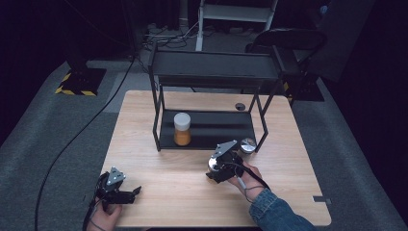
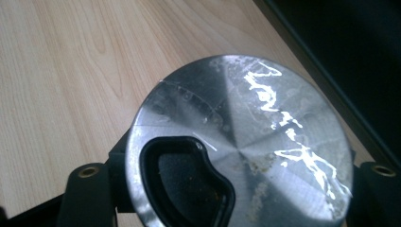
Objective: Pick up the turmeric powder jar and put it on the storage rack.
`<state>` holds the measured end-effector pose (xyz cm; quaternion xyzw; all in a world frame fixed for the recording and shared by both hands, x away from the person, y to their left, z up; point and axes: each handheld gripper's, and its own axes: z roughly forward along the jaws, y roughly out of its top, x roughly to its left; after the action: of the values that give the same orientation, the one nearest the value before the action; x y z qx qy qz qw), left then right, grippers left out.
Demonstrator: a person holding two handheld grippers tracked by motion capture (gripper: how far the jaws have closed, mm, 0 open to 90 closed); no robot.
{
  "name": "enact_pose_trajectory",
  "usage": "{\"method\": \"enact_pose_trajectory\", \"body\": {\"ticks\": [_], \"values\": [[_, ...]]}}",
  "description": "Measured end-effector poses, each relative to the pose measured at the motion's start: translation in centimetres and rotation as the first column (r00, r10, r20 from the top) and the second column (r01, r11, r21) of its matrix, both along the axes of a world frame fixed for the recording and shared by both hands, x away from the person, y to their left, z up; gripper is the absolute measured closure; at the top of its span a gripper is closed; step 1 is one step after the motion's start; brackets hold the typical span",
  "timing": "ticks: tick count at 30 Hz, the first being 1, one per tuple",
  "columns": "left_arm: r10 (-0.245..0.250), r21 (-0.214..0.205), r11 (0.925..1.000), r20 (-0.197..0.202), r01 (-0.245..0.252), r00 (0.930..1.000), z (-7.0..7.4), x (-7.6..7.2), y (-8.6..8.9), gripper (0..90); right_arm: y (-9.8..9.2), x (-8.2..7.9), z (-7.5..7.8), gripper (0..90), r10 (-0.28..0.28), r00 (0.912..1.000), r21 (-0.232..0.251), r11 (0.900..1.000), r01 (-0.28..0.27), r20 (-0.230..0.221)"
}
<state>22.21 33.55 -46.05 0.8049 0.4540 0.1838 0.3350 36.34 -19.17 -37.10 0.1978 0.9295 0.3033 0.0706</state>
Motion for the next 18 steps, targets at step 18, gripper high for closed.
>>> {"method": "enact_pose_trajectory", "body": {"ticks": [18], "values": [[0.0,-0.001,1.0,0.0,0.0,1.0,0.0,0.0,0.0,7.7,0.1,0.6,4.6,31.1,-0.01,0.9994,0.007,0.9999,0.01,0.034]]}}
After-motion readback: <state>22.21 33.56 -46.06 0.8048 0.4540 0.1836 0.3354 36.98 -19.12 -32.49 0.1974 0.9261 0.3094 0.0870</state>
